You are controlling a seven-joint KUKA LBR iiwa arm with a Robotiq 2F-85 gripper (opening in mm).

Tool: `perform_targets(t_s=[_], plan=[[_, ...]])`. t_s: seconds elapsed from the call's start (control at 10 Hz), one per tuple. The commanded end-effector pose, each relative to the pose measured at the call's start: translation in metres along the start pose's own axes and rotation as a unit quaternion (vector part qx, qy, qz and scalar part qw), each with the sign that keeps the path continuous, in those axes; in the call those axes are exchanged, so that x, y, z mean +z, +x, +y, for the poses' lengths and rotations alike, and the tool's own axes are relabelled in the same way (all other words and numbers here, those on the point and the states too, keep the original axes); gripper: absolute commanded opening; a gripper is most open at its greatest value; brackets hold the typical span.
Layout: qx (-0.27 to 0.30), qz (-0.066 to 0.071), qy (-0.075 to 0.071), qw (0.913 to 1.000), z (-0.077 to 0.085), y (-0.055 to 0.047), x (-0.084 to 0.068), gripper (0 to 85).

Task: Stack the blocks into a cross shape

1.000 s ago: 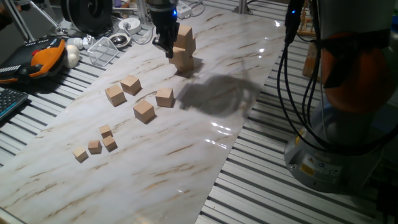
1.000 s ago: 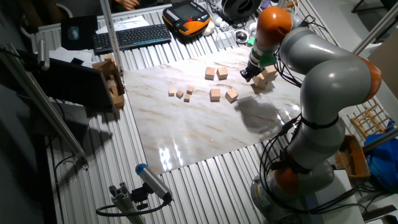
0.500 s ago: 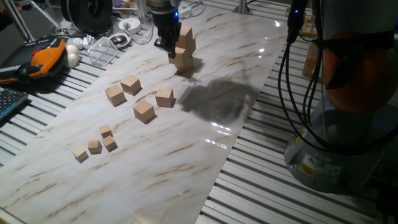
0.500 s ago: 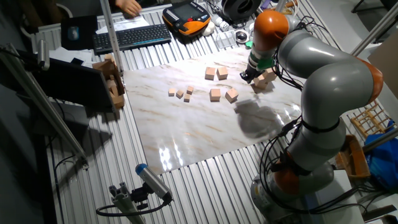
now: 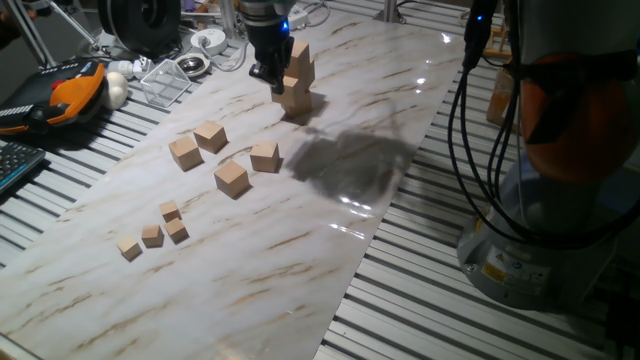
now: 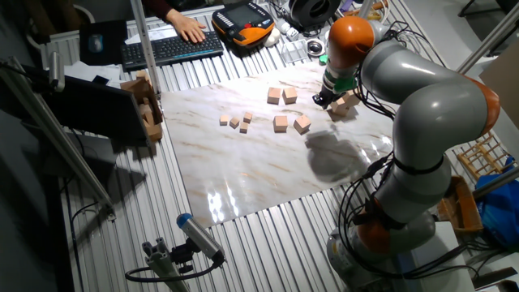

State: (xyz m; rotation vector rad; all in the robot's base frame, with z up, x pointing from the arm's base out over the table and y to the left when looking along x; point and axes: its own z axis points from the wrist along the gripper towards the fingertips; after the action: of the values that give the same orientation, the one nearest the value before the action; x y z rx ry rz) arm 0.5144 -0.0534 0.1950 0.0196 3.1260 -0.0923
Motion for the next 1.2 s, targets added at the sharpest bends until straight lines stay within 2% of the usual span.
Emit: perform_targets(t_s=[0.0,0.3,1.1], plan=[[0.003,0.002,-0.003,1.0,-0.0001,0.0007,-0.0007,0.0],[0.004,-0.002,0.004,1.0,-0.001,0.0004,-0.0005,0.0],[0.005,-0.003,0.003,1.0,-0.0017,-0.0005,0.0006,0.0]])
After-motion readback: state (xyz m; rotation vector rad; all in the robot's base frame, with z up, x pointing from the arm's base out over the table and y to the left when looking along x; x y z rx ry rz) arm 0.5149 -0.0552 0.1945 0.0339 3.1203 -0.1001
